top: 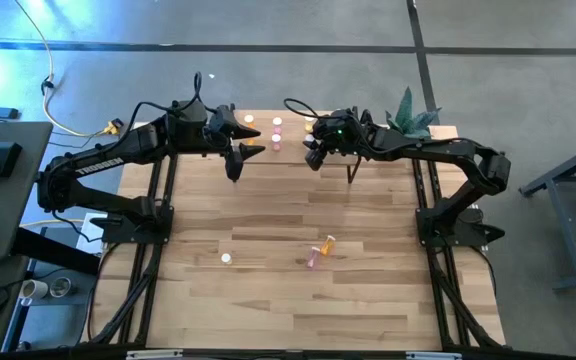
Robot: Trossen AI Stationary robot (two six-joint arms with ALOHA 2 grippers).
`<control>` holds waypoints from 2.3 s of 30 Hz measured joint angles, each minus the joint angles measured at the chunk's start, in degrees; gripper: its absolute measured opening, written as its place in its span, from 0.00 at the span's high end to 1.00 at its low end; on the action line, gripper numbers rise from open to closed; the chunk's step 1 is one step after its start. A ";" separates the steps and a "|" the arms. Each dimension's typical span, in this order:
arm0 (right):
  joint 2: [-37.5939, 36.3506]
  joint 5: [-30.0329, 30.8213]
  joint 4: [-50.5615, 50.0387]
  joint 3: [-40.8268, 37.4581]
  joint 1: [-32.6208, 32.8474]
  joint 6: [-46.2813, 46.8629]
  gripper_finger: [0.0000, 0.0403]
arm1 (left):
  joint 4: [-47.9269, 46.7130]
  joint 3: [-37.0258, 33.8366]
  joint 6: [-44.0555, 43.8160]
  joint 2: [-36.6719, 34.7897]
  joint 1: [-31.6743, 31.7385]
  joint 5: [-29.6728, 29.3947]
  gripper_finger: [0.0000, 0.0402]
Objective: Pick and place medicine bottles onto shelf by color
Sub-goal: Put the right yellow pill bottle on the shelf aligned with the other yellow pill bottle, then put the orange pill bottle on the shelf aligned with the other orange pill bottles
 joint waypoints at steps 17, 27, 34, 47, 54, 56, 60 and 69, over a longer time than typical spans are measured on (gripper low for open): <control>-5.05 0.07 0.86 0.09 -0.26 0.02 0.62 | 0.00 0.00 0.00 0.00 0.02 0.01 0.46; -12.98 0.06 -3.30 0.11 3.10 3.09 0.62 | -4.11 0.00 -0.02 -0.75 0.03 0.02 0.46; -16.34 -0.01 -12.33 0.11 8.80 13.24 0.62 | -11.68 0.02 -0.04 -3.11 -3.55 0.00 0.46; -16.28 1.69 -17.82 0.11 21.18 35.11 0.62 | -12.80 -9.84 -6.55 -10.19 -14.65 -5.53 0.46; -14.99 4.74 -23.83 0.11 27.17 49.99 0.62 | -9.95 -18.42 -12.09 -15.08 -18.69 -6.92 0.46; -14.45 5.02 -26.49 0.11 28.76 54.48 0.62 | -10.03 -20.18 -13.29 -15.76 -19.83 -7.13 0.46; -12.60 5.06 -29.67 0.11 31.73 62.76 0.62 | -9.98 -22.62 -16.19 -16.32 -22.37 -7.13 0.46; -7.76 4.84 -30.09 0.11 38.01 74.00 0.62 | -11.04 -25.14 -23.76 -16.44 -30.50 -7.13 0.46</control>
